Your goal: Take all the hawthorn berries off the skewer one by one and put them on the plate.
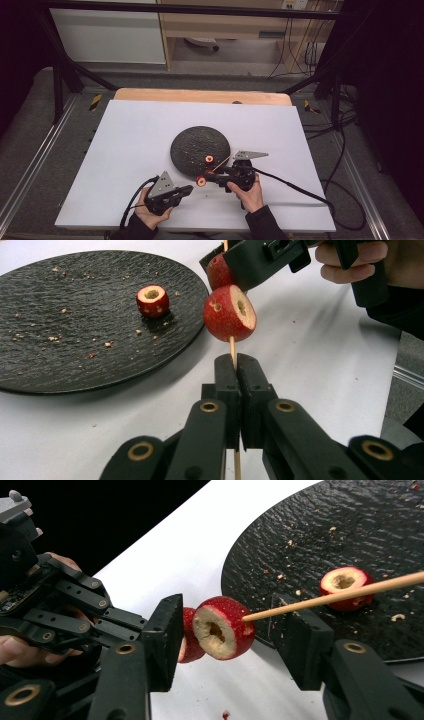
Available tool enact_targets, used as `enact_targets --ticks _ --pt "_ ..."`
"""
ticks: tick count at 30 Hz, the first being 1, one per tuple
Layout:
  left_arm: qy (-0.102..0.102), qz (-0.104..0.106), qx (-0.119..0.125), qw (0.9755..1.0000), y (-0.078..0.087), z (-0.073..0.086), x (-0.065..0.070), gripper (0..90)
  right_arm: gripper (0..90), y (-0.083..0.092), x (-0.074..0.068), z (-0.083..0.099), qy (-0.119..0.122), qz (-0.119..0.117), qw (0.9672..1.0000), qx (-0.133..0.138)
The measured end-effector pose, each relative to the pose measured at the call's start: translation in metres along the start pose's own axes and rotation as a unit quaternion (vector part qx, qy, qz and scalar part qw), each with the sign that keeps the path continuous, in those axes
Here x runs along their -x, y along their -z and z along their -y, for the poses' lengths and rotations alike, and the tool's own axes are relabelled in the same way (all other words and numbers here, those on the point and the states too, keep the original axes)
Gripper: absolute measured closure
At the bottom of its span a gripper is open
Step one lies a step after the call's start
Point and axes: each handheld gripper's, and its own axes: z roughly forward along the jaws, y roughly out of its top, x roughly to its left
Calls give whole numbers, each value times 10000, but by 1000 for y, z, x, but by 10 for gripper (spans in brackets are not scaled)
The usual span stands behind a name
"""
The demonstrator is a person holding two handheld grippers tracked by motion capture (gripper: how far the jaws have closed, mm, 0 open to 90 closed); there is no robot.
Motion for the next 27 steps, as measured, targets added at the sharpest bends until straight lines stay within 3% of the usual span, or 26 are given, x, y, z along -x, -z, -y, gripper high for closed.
enact_targets --ticks 8,19,27 --pt "-8 17 -10 10000 0 1 -1 883 586 2 0 -1 25 -71 9999 -124" --pt "-5 4 -40 10000 0 1 -1 884 571 -1 1 1 -25 -14 9999 -134" --pt "-4 28 -14 10000 0 1 -1 884 623 1 0 0 -41 -79 9999 -89"
